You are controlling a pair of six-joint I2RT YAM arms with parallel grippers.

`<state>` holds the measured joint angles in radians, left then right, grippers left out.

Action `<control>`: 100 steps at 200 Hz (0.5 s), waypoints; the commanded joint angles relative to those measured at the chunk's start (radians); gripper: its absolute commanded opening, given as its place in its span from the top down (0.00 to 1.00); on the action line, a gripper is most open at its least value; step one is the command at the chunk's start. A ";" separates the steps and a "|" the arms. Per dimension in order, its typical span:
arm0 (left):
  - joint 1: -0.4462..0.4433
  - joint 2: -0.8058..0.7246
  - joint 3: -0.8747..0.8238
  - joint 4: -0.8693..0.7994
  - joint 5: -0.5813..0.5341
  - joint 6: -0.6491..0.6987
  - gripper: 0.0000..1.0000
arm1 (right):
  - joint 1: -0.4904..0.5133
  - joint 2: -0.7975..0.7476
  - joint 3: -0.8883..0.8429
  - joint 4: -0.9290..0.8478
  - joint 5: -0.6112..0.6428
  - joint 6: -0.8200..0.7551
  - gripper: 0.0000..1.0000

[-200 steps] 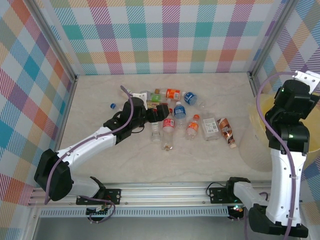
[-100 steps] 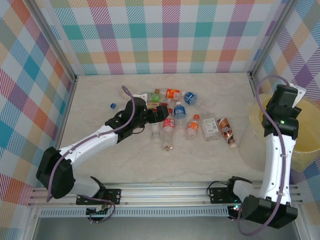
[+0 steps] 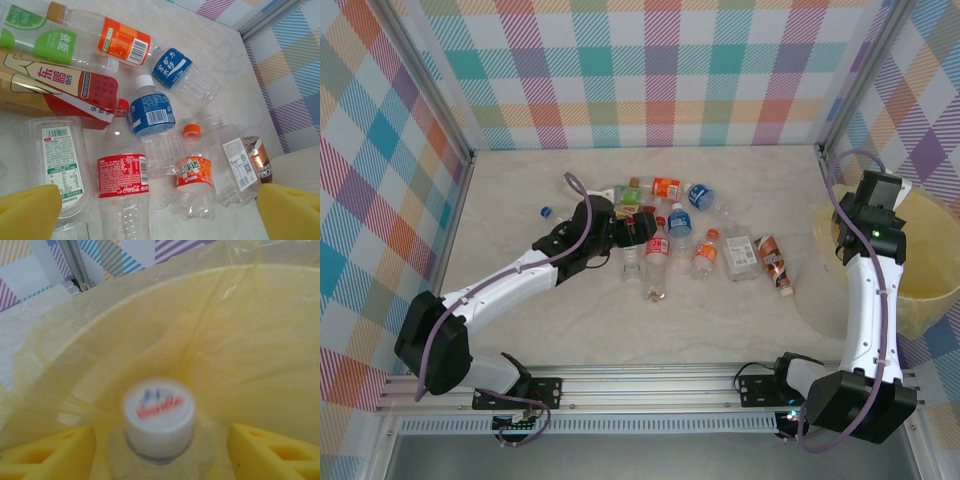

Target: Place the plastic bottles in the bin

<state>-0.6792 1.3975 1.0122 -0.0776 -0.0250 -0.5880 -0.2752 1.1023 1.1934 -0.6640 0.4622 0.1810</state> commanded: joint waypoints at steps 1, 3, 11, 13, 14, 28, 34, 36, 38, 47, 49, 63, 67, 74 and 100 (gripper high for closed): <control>-0.002 0.008 0.026 -0.015 -0.036 -0.020 0.00 | 0.001 -0.033 -0.012 0.054 -0.047 0.021 0.25; -0.002 0.009 0.025 -0.017 -0.037 -0.022 0.00 | 0.001 -0.035 -0.012 0.055 -0.047 0.021 0.25; -0.002 0.009 0.022 -0.018 -0.048 -0.025 0.00 | 0.000 -0.044 -0.012 0.055 -0.048 0.024 0.23; -0.002 0.007 0.021 -0.017 -0.050 -0.026 0.00 | 0.001 -0.044 -0.012 0.056 -0.047 0.024 0.23; -0.002 0.006 0.021 -0.017 -0.051 -0.027 0.00 | 0.001 -0.046 -0.012 0.055 -0.047 0.025 0.23; 0.000 0.004 0.014 -0.022 -0.072 -0.038 0.00 | 0.001 -0.057 -0.005 0.052 -0.046 0.032 0.20; 0.001 0.002 0.010 -0.024 -0.081 -0.043 0.00 | 0.001 -0.063 0.000 0.048 -0.048 0.038 0.18; 0.001 0.002 0.010 -0.025 -0.085 -0.044 0.00 | 0.001 -0.064 0.002 0.047 -0.048 0.039 0.18; 0.002 0.002 0.009 -0.025 -0.088 -0.045 0.00 | 0.001 -0.066 0.005 0.045 -0.048 0.040 0.17; 0.003 -0.001 0.004 -0.031 -0.103 -0.055 0.00 | 0.001 -0.071 0.016 0.035 -0.046 0.052 0.13; 0.003 -0.002 0.004 -0.033 -0.107 -0.059 0.00 | 0.001 -0.072 0.019 0.033 -0.045 0.056 0.13; 0.007 -0.007 -0.002 -0.047 -0.135 -0.079 0.00 | 0.001 -0.086 0.039 0.018 -0.044 0.082 0.07; 0.008 -0.008 -0.004 -0.051 -0.141 -0.086 0.00 | 0.001 -0.092 0.043 0.015 -0.047 0.093 0.06; 0.011 -0.014 -0.009 -0.061 -0.158 -0.098 0.00 | 0.003 -0.103 0.051 0.011 -0.062 0.111 0.04; 0.024 -0.039 -0.024 -0.093 -0.207 -0.156 0.00 | 0.022 -0.136 0.089 0.000 -0.166 0.168 0.00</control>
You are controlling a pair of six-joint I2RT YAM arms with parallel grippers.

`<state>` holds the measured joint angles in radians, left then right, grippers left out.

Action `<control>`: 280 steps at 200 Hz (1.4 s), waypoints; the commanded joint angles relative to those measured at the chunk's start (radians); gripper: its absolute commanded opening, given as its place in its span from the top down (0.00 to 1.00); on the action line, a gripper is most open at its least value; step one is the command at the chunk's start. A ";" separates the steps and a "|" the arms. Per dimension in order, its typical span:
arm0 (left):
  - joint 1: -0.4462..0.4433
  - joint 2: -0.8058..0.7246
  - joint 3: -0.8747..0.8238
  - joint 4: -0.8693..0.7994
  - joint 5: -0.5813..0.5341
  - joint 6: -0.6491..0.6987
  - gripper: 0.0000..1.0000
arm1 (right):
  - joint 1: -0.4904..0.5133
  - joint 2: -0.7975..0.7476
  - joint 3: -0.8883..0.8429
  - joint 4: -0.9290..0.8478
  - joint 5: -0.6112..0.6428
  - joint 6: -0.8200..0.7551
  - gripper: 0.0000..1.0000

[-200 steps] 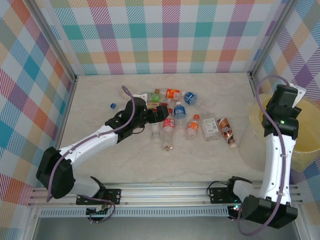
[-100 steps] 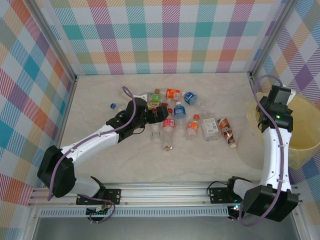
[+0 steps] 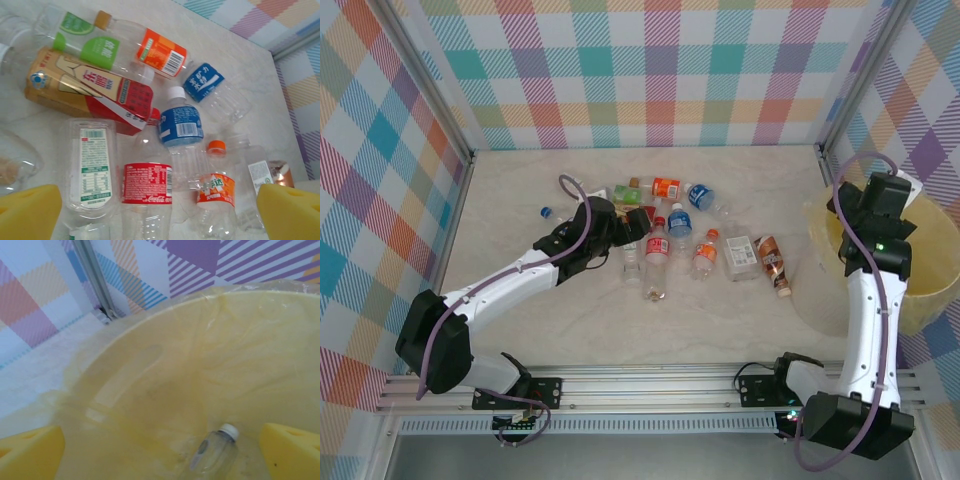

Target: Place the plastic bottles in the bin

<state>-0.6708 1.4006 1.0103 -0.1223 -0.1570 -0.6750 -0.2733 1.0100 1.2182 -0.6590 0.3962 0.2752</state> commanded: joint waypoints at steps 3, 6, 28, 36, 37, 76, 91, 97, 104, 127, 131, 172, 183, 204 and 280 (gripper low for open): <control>0.018 -0.046 -0.026 -0.051 -0.079 -0.076 0.00 | 0.025 -0.043 0.071 -0.006 -0.113 0.077 0.00; 0.020 -0.050 -0.028 -0.053 -0.083 -0.082 0.00 | 0.030 -0.043 0.078 -0.010 -0.126 0.081 0.00; 0.034 -0.073 -0.036 -0.095 -0.116 -0.125 0.00 | 0.099 -0.025 0.130 -0.016 -0.232 0.084 0.00; 0.036 -0.080 -0.037 -0.112 -0.130 -0.135 0.00 | 0.128 -0.012 0.145 -0.013 -0.265 0.076 0.00; 0.037 -0.081 -0.037 -0.114 -0.131 -0.136 0.00 | 0.133 -0.010 0.148 -0.013 -0.269 0.075 0.00; 0.054 -0.121 -0.077 -0.147 -0.182 -0.190 0.00 | 0.294 0.104 0.225 -0.028 -0.368 0.012 0.00; 0.063 -0.135 -0.097 -0.147 -0.183 -0.205 0.00 | 0.352 0.162 0.248 -0.049 -0.376 -0.015 0.00; 0.066 -0.140 -0.103 -0.146 -0.183 -0.210 0.00 | 0.373 0.184 0.253 -0.059 -0.371 -0.024 0.00; 0.069 -0.144 -0.110 -0.148 -0.183 -0.214 0.00 | 0.394 0.210 0.258 -0.075 -0.356 -0.034 0.00; 0.078 -0.160 -0.126 -0.180 -0.182 -0.223 0.00 | 0.451 0.300 0.275 -0.132 -0.268 -0.071 0.00; 0.079 -0.161 -0.130 -0.177 -0.178 -0.223 0.00 | 0.459 0.314 0.277 -0.140 -0.253 -0.078 0.00; 0.089 -0.167 -0.137 -0.167 -0.146 -0.210 0.00 | 0.467 0.485 0.290 -0.249 -0.111 -0.112 0.03; 0.092 -0.165 -0.134 -0.179 -0.151 -0.214 0.00 | 0.468 0.536 0.300 -0.282 -0.065 -0.121 0.09; 0.093 -0.165 -0.131 -0.193 -0.156 -0.222 0.00 | 0.467 0.624 0.311 -0.334 0.004 -0.136 0.17; 0.096 -0.174 -0.130 -0.218 -0.160 -0.217 0.00 | 0.436 0.866 0.347 -0.470 0.111 -0.170 0.33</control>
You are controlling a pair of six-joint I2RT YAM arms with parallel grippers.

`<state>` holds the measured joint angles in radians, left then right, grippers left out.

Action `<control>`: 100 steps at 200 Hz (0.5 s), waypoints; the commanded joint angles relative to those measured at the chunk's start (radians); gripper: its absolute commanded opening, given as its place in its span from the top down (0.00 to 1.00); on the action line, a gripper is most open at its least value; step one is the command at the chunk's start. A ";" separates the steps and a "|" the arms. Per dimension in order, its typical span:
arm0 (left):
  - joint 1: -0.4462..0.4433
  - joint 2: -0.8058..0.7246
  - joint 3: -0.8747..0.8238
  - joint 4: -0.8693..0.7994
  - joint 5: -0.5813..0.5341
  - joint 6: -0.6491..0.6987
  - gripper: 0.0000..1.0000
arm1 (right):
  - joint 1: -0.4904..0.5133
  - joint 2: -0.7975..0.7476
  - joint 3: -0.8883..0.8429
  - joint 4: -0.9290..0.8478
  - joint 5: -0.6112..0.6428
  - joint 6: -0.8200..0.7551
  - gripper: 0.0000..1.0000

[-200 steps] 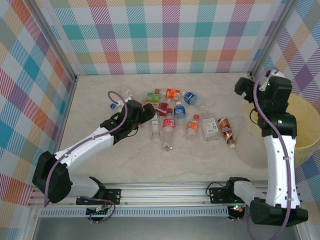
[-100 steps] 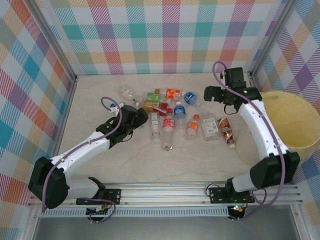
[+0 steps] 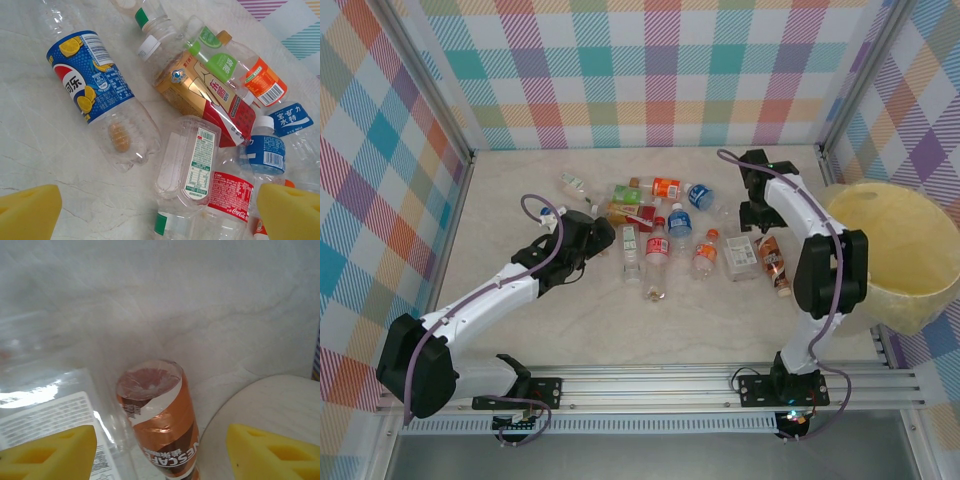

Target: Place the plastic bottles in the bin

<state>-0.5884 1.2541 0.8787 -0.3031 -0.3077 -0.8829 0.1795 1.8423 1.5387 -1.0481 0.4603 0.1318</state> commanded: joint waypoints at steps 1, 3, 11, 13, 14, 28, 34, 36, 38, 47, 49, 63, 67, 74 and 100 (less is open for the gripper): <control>0.013 -0.028 0.001 -0.037 -0.009 -0.010 0.00 | -0.018 0.034 0.025 -0.082 0.046 -0.026 0.33; 0.014 -0.027 0.000 -0.037 -0.010 -0.011 0.00 | -0.018 0.037 0.024 -0.083 0.046 -0.029 0.33; 0.015 -0.031 0.001 -0.041 -0.011 -0.009 0.00 | -0.023 0.045 0.016 -0.083 0.045 -0.037 0.34; 0.014 -0.031 0.001 -0.042 -0.012 -0.010 0.00 | -0.024 0.047 0.014 -0.083 0.045 -0.039 0.34; 0.013 -0.030 0.001 -0.042 -0.013 -0.010 0.00 | -0.024 0.048 0.012 -0.083 0.045 -0.040 0.34; 0.015 -0.033 -0.001 -0.047 -0.014 -0.013 0.00 | -0.032 0.057 -0.003 -0.076 0.041 -0.052 0.34; 0.016 -0.032 0.000 -0.047 -0.015 -0.013 0.00 | -0.035 0.060 -0.009 -0.072 0.034 -0.058 0.35; 0.015 -0.033 -0.001 -0.047 -0.013 -0.013 0.00 | -0.035 0.061 -0.011 -0.069 0.032 -0.060 0.35; 0.015 -0.033 0.000 -0.047 -0.014 -0.014 0.00 | -0.034 0.064 -0.013 -0.068 0.030 -0.063 0.35; 0.015 -0.032 0.000 -0.047 -0.014 -0.014 0.00 | -0.037 0.072 -0.020 -0.061 0.026 -0.072 0.35; 0.015 -0.031 0.000 -0.046 -0.014 -0.016 0.00 | -0.037 0.074 -0.021 -0.060 0.024 -0.074 0.35; 0.015 -0.026 0.002 -0.047 -0.011 -0.016 0.00 | -0.038 0.091 -0.030 -0.048 0.019 -0.086 0.35; 0.015 -0.026 0.002 -0.046 -0.009 -0.016 0.00 | -0.037 0.096 -0.033 -0.045 0.017 -0.089 0.36; 0.015 -0.023 0.004 -0.046 -0.008 -0.018 0.00 | -0.038 0.103 -0.037 -0.038 0.010 -0.094 0.37; 0.015 -0.020 0.007 -0.052 -0.007 -0.019 0.00 | -0.040 0.115 -0.051 -0.014 -0.049 -0.107 0.38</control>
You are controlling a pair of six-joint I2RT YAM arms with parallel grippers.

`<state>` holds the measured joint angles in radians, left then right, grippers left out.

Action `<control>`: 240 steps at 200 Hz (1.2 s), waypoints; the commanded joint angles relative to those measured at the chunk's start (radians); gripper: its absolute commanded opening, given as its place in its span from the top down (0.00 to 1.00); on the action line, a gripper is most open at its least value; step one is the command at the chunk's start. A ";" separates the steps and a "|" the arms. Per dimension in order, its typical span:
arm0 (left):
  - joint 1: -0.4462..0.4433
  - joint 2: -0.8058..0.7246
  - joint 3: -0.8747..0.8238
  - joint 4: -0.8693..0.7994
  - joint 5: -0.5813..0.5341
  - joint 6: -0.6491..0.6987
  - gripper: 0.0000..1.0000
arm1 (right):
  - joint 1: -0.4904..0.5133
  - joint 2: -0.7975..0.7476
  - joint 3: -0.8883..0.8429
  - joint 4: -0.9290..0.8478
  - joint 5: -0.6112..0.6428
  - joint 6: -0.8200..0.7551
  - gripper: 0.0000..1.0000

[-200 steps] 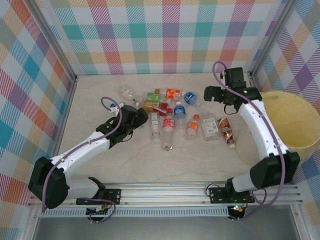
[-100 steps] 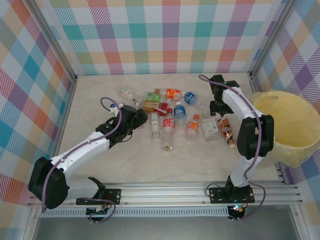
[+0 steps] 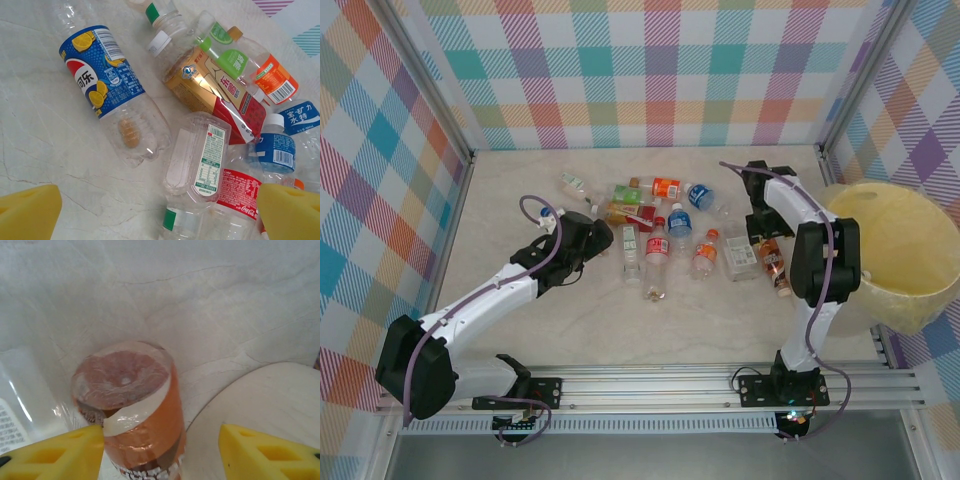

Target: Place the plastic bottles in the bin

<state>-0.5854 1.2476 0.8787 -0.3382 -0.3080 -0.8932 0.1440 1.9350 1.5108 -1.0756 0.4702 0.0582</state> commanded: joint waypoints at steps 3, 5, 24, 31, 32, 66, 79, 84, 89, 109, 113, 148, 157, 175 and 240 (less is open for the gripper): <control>0.012 -0.014 0.007 -0.016 -0.008 -0.009 0.00 | -0.004 0.022 -0.025 0.017 -0.072 -0.035 0.37; 0.012 -0.013 0.007 -0.017 -0.008 -0.009 0.00 | -0.004 0.022 -0.027 0.021 -0.081 -0.035 0.37; 0.013 -0.012 0.008 -0.018 -0.011 -0.009 0.00 | -0.004 0.020 -0.035 0.048 -0.151 -0.041 0.35; 0.012 -0.011 0.007 -0.019 -0.011 -0.009 0.00 | -0.004 0.022 -0.037 0.056 -0.166 -0.042 0.34; 0.012 -0.011 0.008 -0.018 -0.011 -0.009 0.00 | -0.004 0.023 -0.036 0.056 -0.167 -0.042 0.34; 0.012 -0.004 0.007 -0.021 -0.008 -0.013 0.00 | -0.007 0.059 -0.025 0.041 -0.158 -0.014 0.27; 0.012 -0.006 0.008 -0.024 -0.011 -0.014 0.00 | -0.018 0.068 -0.021 0.021 -0.165 0.029 0.27; 0.012 -0.006 0.008 -0.025 -0.012 -0.013 0.00 | -0.022 0.067 -0.024 0.018 -0.165 0.044 0.27; 0.012 -0.008 0.006 -0.027 -0.013 -0.014 0.00 | -0.026 0.065 -0.029 0.017 -0.162 0.055 0.27; 0.012 -0.011 0.003 -0.029 -0.014 -0.015 0.00 | -0.033 0.057 -0.049 0.013 -0.155 0.081 0.26; 0.012 -0.011 0.003 -0.029 -0.016 -0.015 0.00 | -0.035 0.055 -0.053 0.013 -0.153 0.085 0.26; 0.012 -0.006 0.000 -0.025 -0.009 -0.016 0.00 | -0.047 0.063 -0.087 0.034 -0.161 0.095 0.31; 0.012 -0.005 0.000 -0.025 -0.008 -0.017 0.00 | -0.047 0.067 -0.092 0.038 -0.163 0.094 0.31; 0.012 -0.005 -0.002 -0.024 -0.011 -0.016 0.00 | -0.049 0.065 -0.106 0.065 -0.197 0.089 0.30; 0.012 -0.004 -0.004 -0.014 -0.001 -0.015 0.00 | -0.050 0.017 -0.101 0.124 -0.258 0.092 0.40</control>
<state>-0.5854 1.2480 0.8787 -0.3405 -0.3077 -0.9016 0.0967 2.0056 1.4040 -0.9897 0.2615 0.1383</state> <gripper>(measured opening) 0.997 0.615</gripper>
